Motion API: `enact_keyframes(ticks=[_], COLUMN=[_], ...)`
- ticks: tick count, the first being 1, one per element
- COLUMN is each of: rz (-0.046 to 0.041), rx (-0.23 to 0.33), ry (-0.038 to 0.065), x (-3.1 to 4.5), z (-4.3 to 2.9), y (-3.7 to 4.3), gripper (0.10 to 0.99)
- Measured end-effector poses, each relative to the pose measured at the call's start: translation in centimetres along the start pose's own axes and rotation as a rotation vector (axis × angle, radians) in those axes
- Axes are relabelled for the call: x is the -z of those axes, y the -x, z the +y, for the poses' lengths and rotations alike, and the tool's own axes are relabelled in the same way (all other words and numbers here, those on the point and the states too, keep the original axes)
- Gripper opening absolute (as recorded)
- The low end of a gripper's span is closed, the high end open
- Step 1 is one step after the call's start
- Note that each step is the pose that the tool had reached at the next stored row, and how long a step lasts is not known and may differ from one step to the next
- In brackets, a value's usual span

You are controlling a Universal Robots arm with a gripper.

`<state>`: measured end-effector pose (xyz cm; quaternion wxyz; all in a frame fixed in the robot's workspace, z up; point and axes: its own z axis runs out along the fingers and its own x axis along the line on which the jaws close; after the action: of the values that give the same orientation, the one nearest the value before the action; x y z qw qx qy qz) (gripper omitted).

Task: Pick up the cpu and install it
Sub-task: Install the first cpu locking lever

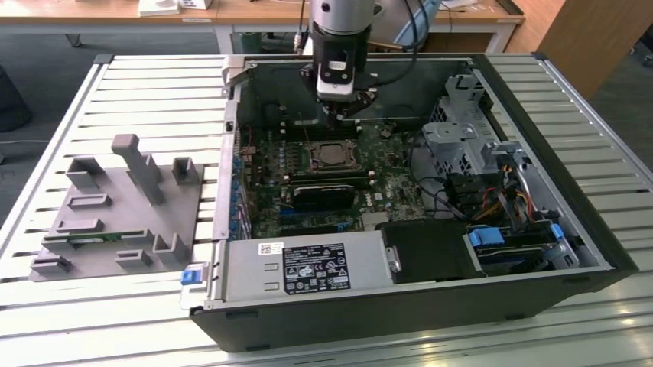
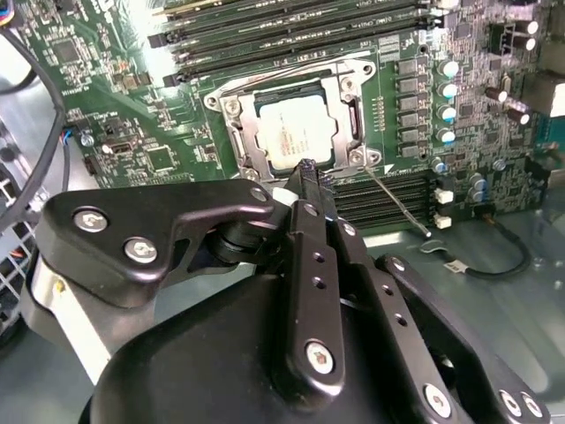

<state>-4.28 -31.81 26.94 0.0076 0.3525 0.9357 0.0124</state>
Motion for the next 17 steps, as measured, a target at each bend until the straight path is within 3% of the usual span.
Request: enact_keyframes(ticks=[17], rz=[0.0058], rx=[0.204], ry=[0.001], x=[0.0], z=[0.0], y=[0.0], gripper=[0.106])
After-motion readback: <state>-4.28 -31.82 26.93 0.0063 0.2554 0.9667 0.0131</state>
